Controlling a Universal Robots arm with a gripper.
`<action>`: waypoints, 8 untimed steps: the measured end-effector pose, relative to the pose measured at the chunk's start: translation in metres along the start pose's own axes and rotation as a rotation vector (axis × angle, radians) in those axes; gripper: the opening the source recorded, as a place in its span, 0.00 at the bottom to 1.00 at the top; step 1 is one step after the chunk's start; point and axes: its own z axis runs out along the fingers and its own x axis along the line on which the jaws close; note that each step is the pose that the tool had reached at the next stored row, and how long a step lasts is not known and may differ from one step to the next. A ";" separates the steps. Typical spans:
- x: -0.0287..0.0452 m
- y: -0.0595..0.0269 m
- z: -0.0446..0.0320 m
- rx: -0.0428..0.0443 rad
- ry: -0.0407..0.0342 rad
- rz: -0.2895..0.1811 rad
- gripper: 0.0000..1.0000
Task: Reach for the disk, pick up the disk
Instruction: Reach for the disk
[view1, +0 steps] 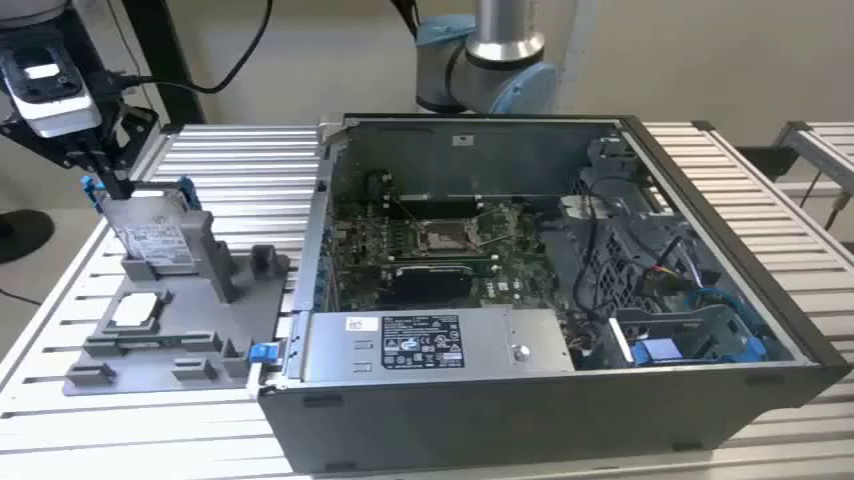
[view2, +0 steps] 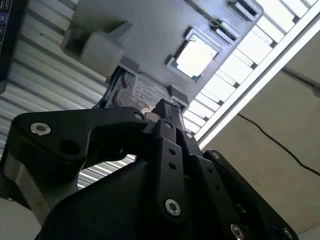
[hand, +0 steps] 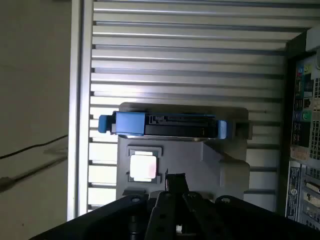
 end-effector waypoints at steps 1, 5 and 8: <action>0.0000 0.0000 0.0000 -0.0001 0.0000 0.000 0.00; 0.0000 0.0000 0.0000 0.0000 0.0000 0.000 0.00; 0.0000 0.0000 0.0000 0.0000 0.0000 0.000 0.00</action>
